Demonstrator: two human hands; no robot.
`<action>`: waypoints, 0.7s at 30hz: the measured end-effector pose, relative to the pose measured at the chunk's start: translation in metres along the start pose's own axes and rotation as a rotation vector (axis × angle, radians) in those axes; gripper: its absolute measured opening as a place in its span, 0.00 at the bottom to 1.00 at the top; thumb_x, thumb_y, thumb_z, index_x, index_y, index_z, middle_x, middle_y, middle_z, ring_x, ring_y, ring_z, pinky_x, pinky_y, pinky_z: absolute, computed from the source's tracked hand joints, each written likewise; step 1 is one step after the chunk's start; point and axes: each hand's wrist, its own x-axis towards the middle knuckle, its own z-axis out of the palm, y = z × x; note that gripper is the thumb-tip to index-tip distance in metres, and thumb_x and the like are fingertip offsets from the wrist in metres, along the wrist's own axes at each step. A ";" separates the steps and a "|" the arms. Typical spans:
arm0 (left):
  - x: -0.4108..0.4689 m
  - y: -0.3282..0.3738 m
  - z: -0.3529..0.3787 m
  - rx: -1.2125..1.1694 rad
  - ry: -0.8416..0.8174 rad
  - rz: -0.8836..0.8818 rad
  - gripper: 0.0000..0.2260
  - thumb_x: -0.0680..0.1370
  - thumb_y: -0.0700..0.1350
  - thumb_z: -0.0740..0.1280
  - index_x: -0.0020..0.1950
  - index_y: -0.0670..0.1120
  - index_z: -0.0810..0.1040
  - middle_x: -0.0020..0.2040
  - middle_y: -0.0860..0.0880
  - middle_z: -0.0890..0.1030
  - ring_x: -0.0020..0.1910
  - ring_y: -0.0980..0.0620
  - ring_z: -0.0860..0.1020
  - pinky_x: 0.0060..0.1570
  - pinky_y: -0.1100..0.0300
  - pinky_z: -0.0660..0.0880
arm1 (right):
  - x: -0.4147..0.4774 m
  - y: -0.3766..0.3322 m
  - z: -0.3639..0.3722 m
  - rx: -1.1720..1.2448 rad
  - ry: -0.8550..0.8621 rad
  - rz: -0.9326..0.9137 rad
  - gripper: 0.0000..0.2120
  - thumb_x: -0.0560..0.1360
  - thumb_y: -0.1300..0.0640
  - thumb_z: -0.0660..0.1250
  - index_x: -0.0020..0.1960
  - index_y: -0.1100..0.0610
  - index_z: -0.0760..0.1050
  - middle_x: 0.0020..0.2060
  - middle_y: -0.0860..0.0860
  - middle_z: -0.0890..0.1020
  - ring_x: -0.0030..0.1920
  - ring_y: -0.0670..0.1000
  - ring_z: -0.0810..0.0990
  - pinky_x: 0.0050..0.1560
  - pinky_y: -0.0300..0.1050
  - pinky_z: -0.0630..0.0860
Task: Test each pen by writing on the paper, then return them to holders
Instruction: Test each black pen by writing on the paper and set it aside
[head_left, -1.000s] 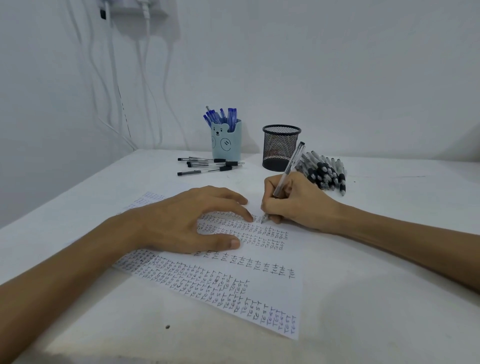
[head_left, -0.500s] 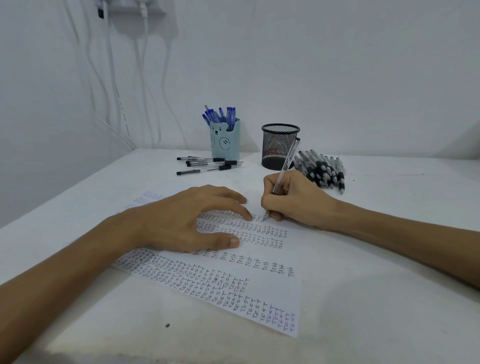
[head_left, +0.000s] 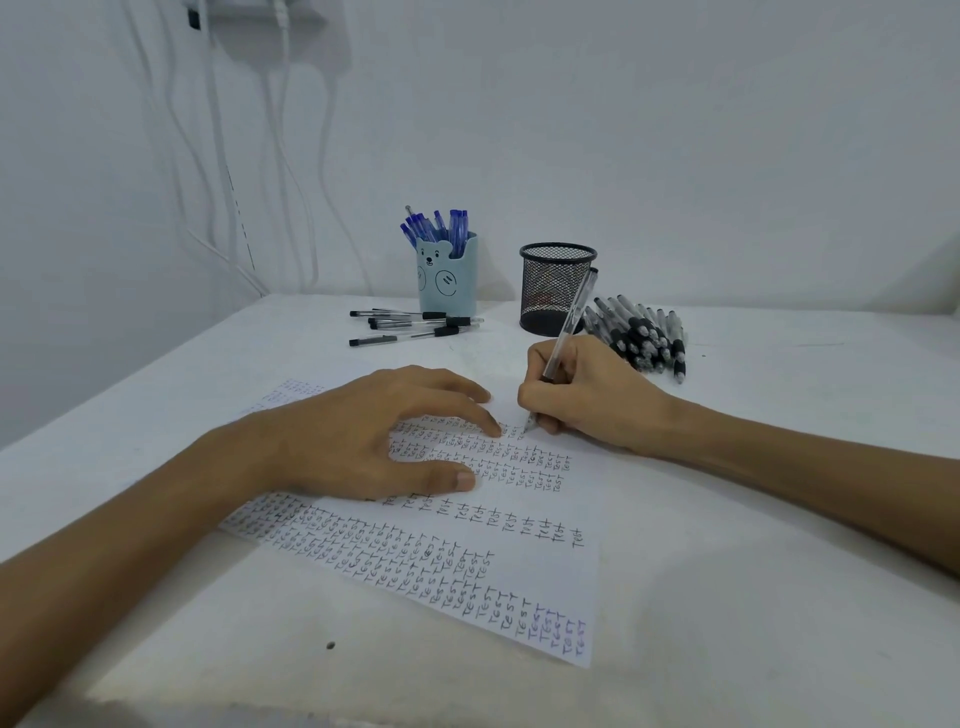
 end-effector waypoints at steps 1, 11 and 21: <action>0.000 0.000 0.000 0.003 0.001 0.001 0.21 0.76 0.69 0.66 0.69 0.73 0.71 0.76 0.70 0.65 0.76 0.66 0.63 0.77 0.50 0.64 | 0.000 0.000 0.000 0.006 -0.002 0.000 0.08 0.74 0.66 0.69 0.37 0.63 0.75 0.27 0.58 0.80 0.27 0.49 0.75 0.29 0.35 0.71; 0.000 0.000 0.000 -0.002 0.001 0.001 0.21 0.77 0.69 0.66 0.69 0.72 0.72 0.75 0.70 0.65 0.76 0.67 0.63 0.77 0.51 0.63 | 0.001 0.003 -0.001 0.008 0.023 0.019 0.09 0.74 0.63 0.69 0.37 0.62 0.75 0.26 0.56 0.80 0.24 0.45 0.72 0.28 0.32 0.68; -0.001 -0.001 0.000 0.003 0.013 0.009 0.19 0.79 0.67 0.65 0.70 0.70 0.72 0.76 0.70 0.66 0.76 0.67 0.63 0.77 0.53 0.62 | 0.006 -0.001 -0.003 0.407 0.080 0.184 0.15 0.81 0.57 0.64 0.37 0.58 0.75 0.30 0.56 0.78 0.25 0.49 0.69 0.25 0.38 0.62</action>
